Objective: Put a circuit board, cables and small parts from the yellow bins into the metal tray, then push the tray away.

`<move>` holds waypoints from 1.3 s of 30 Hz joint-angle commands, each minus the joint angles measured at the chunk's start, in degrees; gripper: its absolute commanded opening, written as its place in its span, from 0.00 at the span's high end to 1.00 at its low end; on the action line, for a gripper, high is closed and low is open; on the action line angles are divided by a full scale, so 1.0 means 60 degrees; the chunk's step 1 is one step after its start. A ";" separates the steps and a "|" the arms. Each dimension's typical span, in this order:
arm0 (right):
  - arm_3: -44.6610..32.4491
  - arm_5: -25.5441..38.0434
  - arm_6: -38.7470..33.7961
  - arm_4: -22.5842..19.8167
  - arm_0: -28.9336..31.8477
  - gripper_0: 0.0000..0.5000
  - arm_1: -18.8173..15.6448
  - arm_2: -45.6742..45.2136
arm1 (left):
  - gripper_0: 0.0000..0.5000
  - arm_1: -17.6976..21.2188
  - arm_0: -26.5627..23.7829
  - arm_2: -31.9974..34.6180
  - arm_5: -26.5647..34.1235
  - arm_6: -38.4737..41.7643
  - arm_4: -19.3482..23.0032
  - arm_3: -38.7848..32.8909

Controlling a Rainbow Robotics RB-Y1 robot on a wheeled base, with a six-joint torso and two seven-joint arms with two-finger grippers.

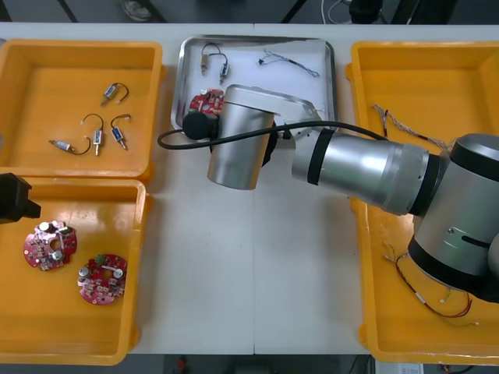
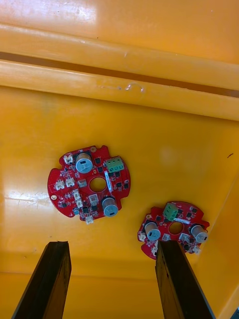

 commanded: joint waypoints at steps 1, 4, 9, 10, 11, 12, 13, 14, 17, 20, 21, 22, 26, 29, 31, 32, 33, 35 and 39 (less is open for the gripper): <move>0.0264 -0.0150 0.0357 0.0101 -0.0571 0.45 0.0346 -0.0544 | 0.00 0.0399 0.0140 0.0268 0.0064 -0.0805 0.0073 -0.0272; 0.0396 -0.0106 0.0415 0.0101 -0.0571 0.00 0.0478 -0.0808 | 0.00 0.0399 0.0140 0.0268 0.0064 -0.0805 0.0073 -0.0272; 0.0338 0.0085 0.0489 -0.0119 -0.0571 0.00 0.0537 -0.1086 | 0.00 0.0399 0.0140 0.0268 0.0064 -0.0805 0.0073 -0.0272; 0.0279 0.0187 0.0518 -0.0294 -0.0571 0.00 0.0566 -0.1233 | 0.00 0.0399 0.0140 0.0268 0.0064 -0.0805 0.0073 -0.0272; 0.0191 0.0378 0.0533 -0.0470 -0.0512 0.00 0.0581 -0.1423 | 0.00 0.0399 0.0140 0.0268 0.0064 -0.0805 0.0073 -0.0272; 0.0118 0.0480 0.0547 -0.0558 -0.0483 0.00 0.0596 -0.1540 | 0.00 0.0399 0.0140 0.0268 0.0064 -0.0805 0.0073 -0.0272; -0.0102 0.0744 0.0562 -0.0690 -0.0395 0.00 0.0610 -0.1775 | 0.00 0.0399 0.0140 0.0268 0.0064 -0.0805 0.0073 -0.0272; -0.0395 0.1037 0.0576 -0.0749 -0.0263 0.00 0.0610 -0.1980 | 0.00 0.0399 0.0140 0.0268 0.0064 -0.0805 0.0073 -0.0272; -0.1303 0.1887 0.0547 -0.0749 0.0133 0.00 0.0610 -0.2405 | 0.00 0.0399 0.0140 0.0268 0.0064 -0.0805 0.0073 -0.0272; -0.2241 0.2780 0.0474 -0.0719 0.0528 0.00 0.0596 -0.2771 | 0.00 0.0399 0.0140 0.0268 0.0064 -0.0805 0.0073 -0.0272; -0.2577 0.3117 0.0445 -0.0749 0.0631 0.00 0.0552 -0.2917 | 0.00 0.0399 0.0140 0.0268 0.0064 -0.0805 0.0073 -0.0272; -0.2753 0.3293 0.0445 -0.0763 0.0689 0.00 0.0537 -0.2961 | 0.00 0.0399 0.0140 0.0268 0.0064 -0.0805 0.0073 -0.0272; -0.3823 0.4538 0.0298 -0.1012 0.1129 0.00 0.0434 -0.3723 | 0.00 0.0399 0.0140 0.0268 0.0064 -0.0805 0.0073 -0.0272; -0.4658 0.5344 0.0166 -0.1100 0.1539 0.00 0.0273 -0.4367 | 0.00 0.0399 0.0140 0.0268 0.0064 -0.0805 0.0073 -0.0272; -0.5185 0.5724 0.0093 -0.1100 0.1890 0.00 0.0141 -0.4778 | 0.00 0.0399 0.0140 0.0268 0.0064 -0.0805 0.0073 -0.0272; -0.5536 0.5959 0.0020 -0.1115 0.2169 0.00 0.0068 -0.5114 | 0.00 0.0399 0.0140 0.0268 0.0064 -0.0805 0.0073 -0.0272; -0.5873 0.6113 -0.0200 -0.1115 0.2476 0.00 -0.0005 -0.5481 | 0.00 0.0399 0.0140 0.0268 0.0064 -0.0805 0.0073 -0.0272; -0.6283 0.6113 -0.0493 -0.1276 0.2843 0.00 -0.0122 -0.5979 | 0.00 0.0399 0.0140 0.0268 0.0064 -0.0805 0.0073 -0.0272; -0.7060 0.6113 -0.1372 -0.1774 0.3428 0.00 -0.0488 -0.6916 | 0.00 0.0399 0.0140 0.0268 0.0064 -0.0805 0.0073 -0.0272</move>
